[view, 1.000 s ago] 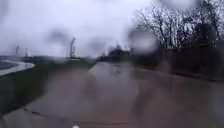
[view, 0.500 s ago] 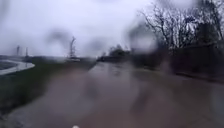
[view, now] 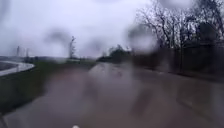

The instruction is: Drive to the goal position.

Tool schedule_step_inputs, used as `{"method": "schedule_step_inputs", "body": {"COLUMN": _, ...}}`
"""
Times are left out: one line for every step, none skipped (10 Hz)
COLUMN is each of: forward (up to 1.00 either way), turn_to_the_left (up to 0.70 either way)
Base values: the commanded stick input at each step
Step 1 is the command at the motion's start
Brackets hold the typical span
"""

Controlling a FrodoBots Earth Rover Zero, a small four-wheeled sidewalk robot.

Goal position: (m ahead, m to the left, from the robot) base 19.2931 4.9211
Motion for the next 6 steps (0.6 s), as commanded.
{"method": "schedule_step_inputs", "body": {"forward": 0.70, "turn_to_the_left": 0.00}}
{"method": "schedule_step_inputs", "body": {"forward": 0.70, "turn_to_the_left": 0.00}}
{"method": "schedule_step_inputs", "body": {"forward": 0.70, "turn_to_the_left": 0.00}}
{"method": "schedule_step_inputs", "body": {"forward": 0.70, "turn_to_the_left": 0.00}}
{"method": "schedule_step_inputs", "body": {"forward": 0.70, "turn_to_the_left": 0.00}}
{"method": "schedule_step_inputs", "body": {"forward": 0.70, "turn_to_the_left": 0.00}}
